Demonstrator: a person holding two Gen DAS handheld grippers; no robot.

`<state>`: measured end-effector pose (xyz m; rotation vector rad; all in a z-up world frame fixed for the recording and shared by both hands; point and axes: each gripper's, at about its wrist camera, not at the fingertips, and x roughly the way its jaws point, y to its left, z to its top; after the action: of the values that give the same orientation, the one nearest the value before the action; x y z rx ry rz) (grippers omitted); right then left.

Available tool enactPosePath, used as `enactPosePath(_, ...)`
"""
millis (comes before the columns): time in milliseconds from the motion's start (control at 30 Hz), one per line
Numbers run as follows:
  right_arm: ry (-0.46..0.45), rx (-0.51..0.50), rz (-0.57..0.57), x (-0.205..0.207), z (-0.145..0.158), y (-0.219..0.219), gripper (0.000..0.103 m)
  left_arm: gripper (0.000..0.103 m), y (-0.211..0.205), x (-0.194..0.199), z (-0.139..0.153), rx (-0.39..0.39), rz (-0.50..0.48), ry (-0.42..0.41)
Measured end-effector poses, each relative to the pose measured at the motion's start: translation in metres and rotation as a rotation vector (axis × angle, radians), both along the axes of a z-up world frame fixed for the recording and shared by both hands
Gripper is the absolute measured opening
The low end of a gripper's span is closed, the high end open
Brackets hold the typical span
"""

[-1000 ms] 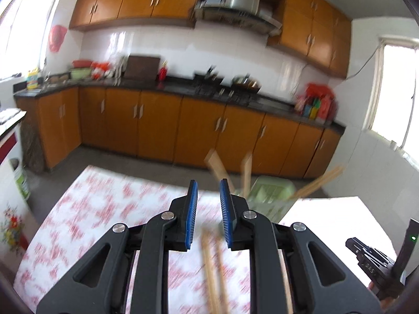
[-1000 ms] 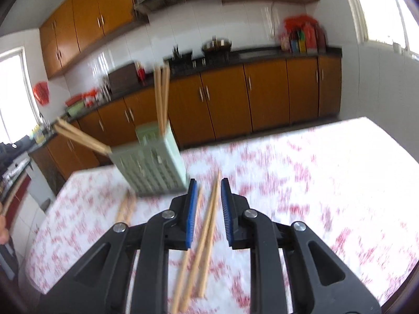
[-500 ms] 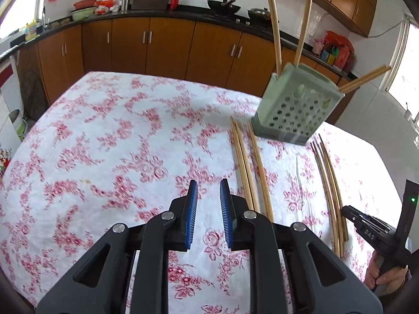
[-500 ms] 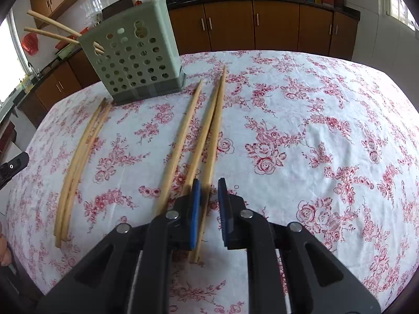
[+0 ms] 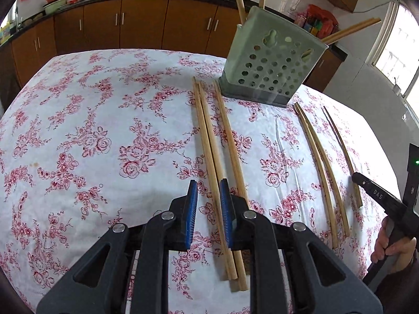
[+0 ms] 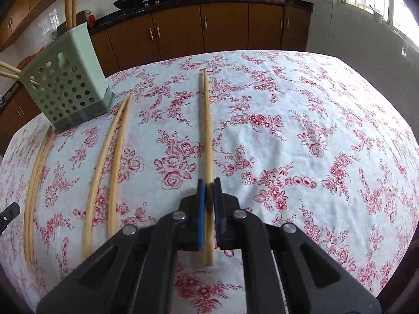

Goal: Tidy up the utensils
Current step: 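Grasp a chopstick with the right tool while the left tool grasps another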

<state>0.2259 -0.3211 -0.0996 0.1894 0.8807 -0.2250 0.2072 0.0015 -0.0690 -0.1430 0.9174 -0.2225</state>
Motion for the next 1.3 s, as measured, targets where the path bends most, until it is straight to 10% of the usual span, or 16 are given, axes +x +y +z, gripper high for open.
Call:
enactPosePath(700,-0.013,-0.008,0.054,0.004,-0.001,0.006,0.008,0.010,0.051,0.025,-0.007,0.123,0.266,0.004)
enactPosePath(1300,-0.012,-0.008,0.087,0.013,-0.003,0.007,0.008,0.011,0.049,0.020,-0.008,0.161,0.113,-0.036)
